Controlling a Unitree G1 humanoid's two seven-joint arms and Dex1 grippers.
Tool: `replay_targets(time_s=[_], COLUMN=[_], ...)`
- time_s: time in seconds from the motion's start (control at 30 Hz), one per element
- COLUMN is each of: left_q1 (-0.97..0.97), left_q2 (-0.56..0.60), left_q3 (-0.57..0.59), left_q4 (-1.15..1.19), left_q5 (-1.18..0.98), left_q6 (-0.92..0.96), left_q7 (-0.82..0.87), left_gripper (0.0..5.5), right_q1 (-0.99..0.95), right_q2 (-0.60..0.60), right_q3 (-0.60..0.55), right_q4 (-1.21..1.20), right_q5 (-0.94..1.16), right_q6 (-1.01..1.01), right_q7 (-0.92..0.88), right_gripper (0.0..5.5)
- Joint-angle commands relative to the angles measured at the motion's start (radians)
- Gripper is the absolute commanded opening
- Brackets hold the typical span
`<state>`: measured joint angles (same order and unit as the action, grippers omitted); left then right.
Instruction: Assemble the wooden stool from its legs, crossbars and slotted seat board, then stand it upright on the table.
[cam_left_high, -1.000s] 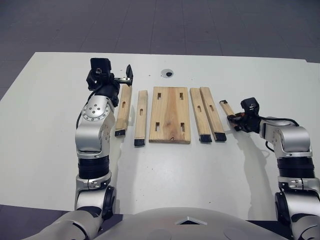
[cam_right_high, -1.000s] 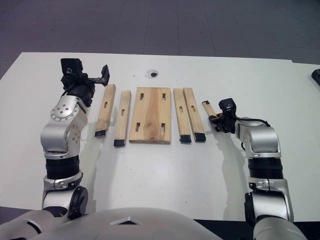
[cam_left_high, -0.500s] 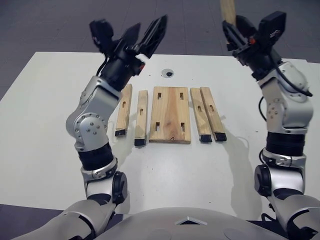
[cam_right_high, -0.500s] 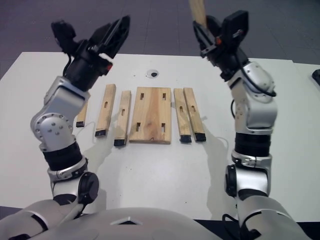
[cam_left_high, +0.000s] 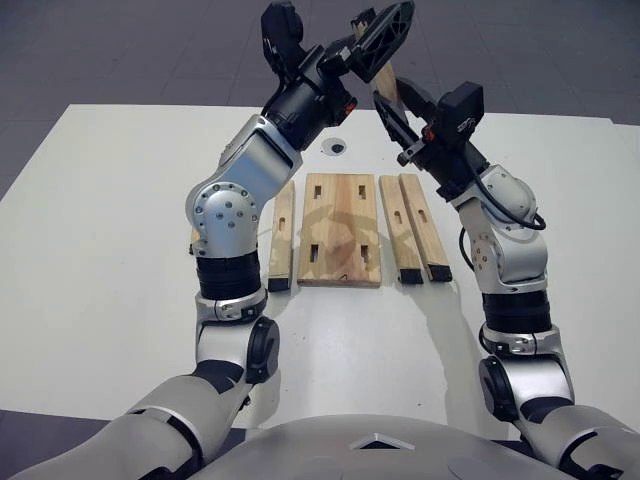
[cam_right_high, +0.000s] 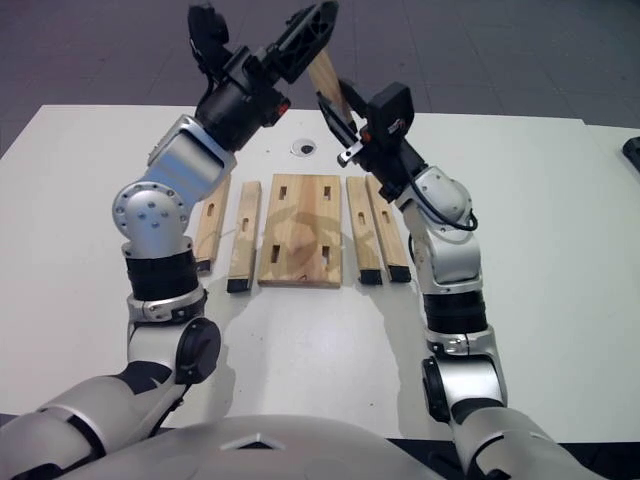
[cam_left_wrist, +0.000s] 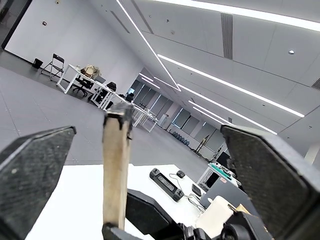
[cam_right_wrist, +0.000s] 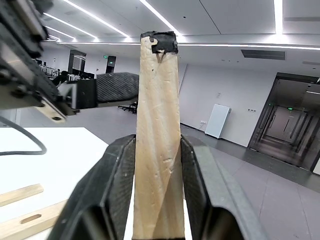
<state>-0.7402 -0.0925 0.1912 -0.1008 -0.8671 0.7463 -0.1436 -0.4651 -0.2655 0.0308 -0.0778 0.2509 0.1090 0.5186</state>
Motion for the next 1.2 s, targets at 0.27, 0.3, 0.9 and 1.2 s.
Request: replay_targets(time_s=[0.27,0.3,0.9,1.2], left_q1=[-0.015,-0.013,0.044,0.091], left_q2=[0.016,0.016,0.041,0.087], left_q3=[-0.005,-0.006,-0.072,-0.178], left_q4=[0.018,0.017,0.011,0.035], left_q5=[-0.010,-0.010,0.066,0.202], left_q6=[0.002,0.000,-0.051,-0.111], left_q7=[-0.007,-0.010,-0.095,-0.144], left_gripper=[3.89,3.74,0.90,0.55], right_q1=[0.011,0.011,-0.006,-0.020], right_q2=[0.001,0.001,0.002,0.029], right_q3=[0.019,0.019,0.016,0.013], right_q4=[-0.011,-0.010,0.005,0.003], right_q5=[-0.022,-0.023,-0.035,-0.043], right_q6=[-0.012,-0.012,-0.020,-0.019], right_q7=[0.004,0.004,0.011,-0.010], right_gripper=[1.29,1.29,1.29,1.29])
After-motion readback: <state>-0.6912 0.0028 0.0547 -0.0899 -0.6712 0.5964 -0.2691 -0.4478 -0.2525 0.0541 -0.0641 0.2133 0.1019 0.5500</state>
